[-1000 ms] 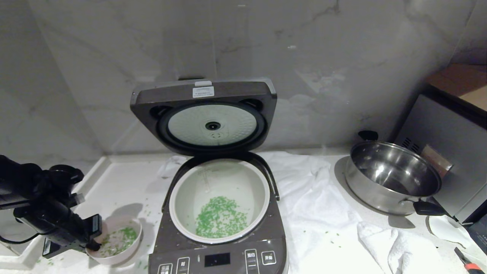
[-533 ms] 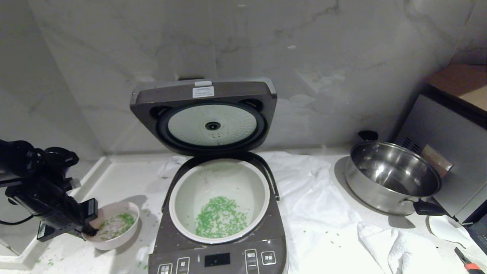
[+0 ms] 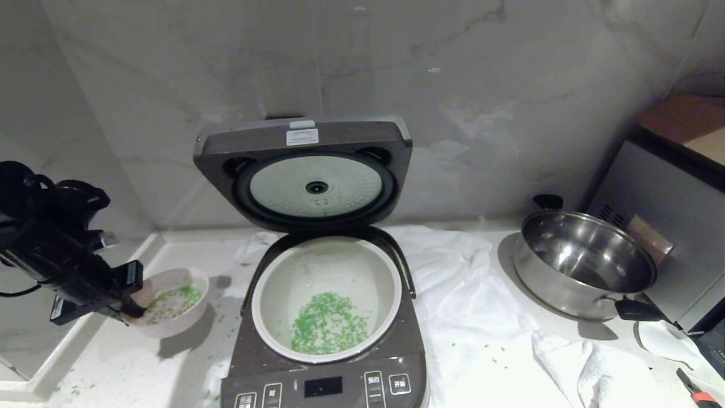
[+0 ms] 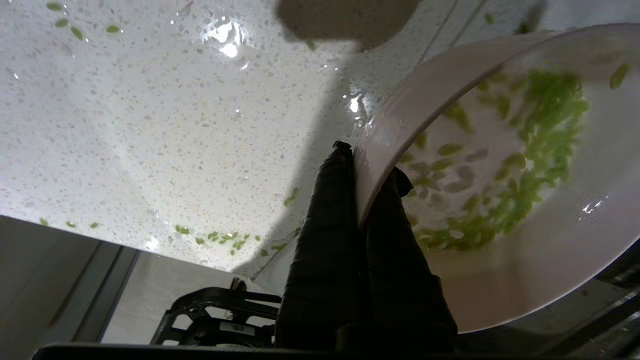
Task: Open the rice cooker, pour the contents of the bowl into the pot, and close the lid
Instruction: Pour the water from the bowl into the rice cooker
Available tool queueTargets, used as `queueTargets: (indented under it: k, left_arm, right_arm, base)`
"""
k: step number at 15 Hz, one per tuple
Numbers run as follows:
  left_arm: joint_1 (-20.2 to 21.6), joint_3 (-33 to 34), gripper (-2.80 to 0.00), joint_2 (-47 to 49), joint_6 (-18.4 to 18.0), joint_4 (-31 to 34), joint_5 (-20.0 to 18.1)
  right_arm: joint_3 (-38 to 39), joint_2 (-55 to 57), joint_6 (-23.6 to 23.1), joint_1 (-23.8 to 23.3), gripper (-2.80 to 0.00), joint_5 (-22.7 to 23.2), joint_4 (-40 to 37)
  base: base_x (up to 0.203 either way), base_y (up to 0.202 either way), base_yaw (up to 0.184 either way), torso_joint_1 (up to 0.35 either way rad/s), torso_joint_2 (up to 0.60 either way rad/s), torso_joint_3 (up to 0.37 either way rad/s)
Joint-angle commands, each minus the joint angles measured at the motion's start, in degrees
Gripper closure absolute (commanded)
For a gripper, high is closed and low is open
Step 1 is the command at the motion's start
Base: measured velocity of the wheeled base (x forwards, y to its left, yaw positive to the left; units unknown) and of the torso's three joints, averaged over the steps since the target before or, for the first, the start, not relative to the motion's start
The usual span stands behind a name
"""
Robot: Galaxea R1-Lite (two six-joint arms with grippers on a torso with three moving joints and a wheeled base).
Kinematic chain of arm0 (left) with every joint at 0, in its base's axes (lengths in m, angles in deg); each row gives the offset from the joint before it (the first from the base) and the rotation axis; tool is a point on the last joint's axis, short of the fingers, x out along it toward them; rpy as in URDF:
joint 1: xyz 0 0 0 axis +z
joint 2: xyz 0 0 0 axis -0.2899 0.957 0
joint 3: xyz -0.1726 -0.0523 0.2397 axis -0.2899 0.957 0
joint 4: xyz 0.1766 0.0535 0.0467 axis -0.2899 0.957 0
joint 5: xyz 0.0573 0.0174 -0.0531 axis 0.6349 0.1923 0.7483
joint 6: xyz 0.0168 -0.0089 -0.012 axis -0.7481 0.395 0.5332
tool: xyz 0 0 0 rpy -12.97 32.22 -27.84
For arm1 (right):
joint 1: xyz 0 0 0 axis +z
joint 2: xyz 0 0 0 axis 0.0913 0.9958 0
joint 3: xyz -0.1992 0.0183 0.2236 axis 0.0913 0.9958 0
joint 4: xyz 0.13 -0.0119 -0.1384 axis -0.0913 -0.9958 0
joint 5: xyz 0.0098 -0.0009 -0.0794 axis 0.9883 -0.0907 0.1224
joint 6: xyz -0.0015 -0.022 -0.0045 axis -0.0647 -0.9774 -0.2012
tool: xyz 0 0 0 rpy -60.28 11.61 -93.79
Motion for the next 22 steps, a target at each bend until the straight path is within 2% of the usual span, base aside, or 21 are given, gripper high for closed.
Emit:
queueTargets:
  k: [1,4,8,10,12,14,18,22]
  left_arm:
    - [-0.54,-3.67,0.0,-1.32,0.45,2.77,-0.04]
    - [-2.8,-6.41,0.0,-2.28,1.67,5.29,-0.04]
    - [-3.69,-10.08,0.0,-2.97,1.81,9.94,-0.25]
    - [-4.21,-10.12,0.0,-4.31,2.15,10.21,-1.51]
    - [-4.66,-10.21,0.0,-5.52,2.16,10.78,-1.8]
    - [-5.42,-10.17,0.0,-6.04,2.21,11.5,-1.8]
    - [-7.95,-10.02,0.0,-7.95,3.97,12.03,-1.85]
    - [-9.71,-9.3,0.0,-9.34,4.54,12.12,-1.8]
  right_arm:
    - [0.09,0.07,0.14,0.02,0.0,-0.01,0.02]
    - [0.09,0.07,-0.06,0.02,0.0,0.0,0.02]
    - [-0.09,0.09,-0.11,0.02,0.0,-0.01,-0.33]
    - [-0.3,0.07,-0.26,-0.01,0.0,-0.07,-0.32]
    - [-4.54,1.23,0.54,0.02,0.0,1.15,-0.85]
    - [-12.28,8.73,4.44,0.38,0.0,4.73,-2.22]
    - [-26.77,33.0,13.64,2.72,0.0,12.19,-1.16]
    - [-37.15,55.85,18.69,4.17,0.0,25.44,3.06]
  base:
    - [0.0,0.0,0.0,0.0,0.0,0.0]
    - [0.0,0.0,0.0,0.0,0.0,0.0]
    - [0.0,0.0,0.0,0.0,0.0,0.0]
    - [0.0,0.0,0.0,0.0,0.0,0.0]
    - [0.0,0.0,0.0,0.0,0.0,0.0]
    - [0.0,0.0,0.0,0.0,0.0,0.0]
    - [0.0,0.0,0.0,0.0,0.0,0.0]
    - [0.0,0.0,0.0,0.0,0.0,0.0]
